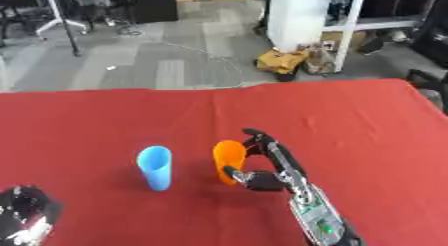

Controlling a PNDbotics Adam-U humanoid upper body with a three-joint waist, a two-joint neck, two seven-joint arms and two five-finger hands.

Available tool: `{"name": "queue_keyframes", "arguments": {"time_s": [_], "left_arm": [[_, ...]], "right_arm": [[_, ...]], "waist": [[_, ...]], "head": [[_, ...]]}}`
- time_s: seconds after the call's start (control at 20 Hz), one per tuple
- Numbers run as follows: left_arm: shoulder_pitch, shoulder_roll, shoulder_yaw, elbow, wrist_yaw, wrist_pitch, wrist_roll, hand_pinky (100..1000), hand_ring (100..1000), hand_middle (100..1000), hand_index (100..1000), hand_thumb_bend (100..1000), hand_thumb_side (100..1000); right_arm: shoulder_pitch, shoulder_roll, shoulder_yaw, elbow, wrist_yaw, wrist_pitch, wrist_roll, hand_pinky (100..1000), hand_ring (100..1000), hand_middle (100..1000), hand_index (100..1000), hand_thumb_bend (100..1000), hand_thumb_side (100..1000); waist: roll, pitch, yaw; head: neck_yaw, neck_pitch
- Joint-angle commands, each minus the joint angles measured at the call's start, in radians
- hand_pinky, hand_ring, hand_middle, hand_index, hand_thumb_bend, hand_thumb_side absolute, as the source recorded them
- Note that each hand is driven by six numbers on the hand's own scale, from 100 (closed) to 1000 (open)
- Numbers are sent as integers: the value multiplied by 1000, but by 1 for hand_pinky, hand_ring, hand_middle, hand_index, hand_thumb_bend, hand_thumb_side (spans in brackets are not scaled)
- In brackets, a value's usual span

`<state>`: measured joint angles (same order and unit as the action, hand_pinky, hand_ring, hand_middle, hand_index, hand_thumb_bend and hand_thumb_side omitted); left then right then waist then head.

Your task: Pour the contents of one cup into another cup.

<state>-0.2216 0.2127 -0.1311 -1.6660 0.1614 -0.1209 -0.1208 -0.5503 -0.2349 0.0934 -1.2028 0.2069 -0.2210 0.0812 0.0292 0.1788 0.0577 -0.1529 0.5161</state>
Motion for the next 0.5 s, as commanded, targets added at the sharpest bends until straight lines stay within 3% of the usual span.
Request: {"name": "queue_keyframes", "arguments": {"time_s": [0.05,0.5], "left_arm": [[-8,22,-1,-14,-2,-1,-5,641,409,434,549,384,100],[-7,20,-3,-14,-2,0,-7,640,409,434,549,386,100]], "right_arm": [[-26,-3,8,0,14,-6,13,834,664,666,926,529,214],[-61,13,13,41,26,-11,16,836,673,677,927,530,211]], "waist": [[0,-17,2],[2,-19,4]], "head": [[-4,-3],[-7,-1]]}}
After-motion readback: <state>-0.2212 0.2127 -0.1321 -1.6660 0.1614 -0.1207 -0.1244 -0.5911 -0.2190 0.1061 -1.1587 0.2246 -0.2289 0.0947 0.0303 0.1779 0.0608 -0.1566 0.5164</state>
